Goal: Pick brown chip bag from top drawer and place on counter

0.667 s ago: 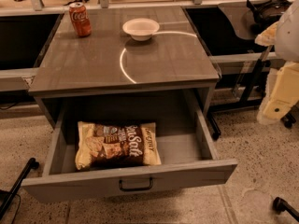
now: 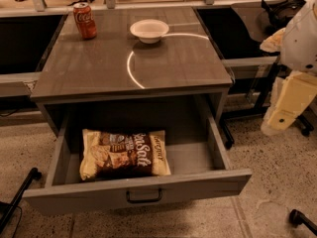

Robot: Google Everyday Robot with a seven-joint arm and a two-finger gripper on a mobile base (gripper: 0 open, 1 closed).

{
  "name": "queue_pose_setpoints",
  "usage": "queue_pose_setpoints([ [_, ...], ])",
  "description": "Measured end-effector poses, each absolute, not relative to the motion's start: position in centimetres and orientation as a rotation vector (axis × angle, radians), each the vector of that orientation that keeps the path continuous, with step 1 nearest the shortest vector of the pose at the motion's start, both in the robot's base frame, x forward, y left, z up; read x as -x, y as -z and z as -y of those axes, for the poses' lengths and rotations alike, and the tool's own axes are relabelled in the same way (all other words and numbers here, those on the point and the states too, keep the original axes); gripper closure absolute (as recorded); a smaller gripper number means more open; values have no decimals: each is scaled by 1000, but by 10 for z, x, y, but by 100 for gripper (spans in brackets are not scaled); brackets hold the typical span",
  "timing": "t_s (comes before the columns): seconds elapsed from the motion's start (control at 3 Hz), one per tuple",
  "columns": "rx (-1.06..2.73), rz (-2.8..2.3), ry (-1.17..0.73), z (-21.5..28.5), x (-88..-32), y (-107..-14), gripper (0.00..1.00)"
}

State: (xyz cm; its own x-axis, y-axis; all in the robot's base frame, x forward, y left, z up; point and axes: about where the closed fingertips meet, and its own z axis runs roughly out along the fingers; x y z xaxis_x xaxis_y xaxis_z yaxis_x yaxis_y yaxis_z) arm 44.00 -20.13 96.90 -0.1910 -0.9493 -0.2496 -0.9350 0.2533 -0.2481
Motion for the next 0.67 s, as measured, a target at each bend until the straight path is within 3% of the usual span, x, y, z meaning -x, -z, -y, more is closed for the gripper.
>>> queue_pose_setpoints([
  [0.33, 1758, -2107, -35, 164, -441, -949, 0],
  [0.67, 1759, -2107, -35, 164, -441, -949, 0],
])
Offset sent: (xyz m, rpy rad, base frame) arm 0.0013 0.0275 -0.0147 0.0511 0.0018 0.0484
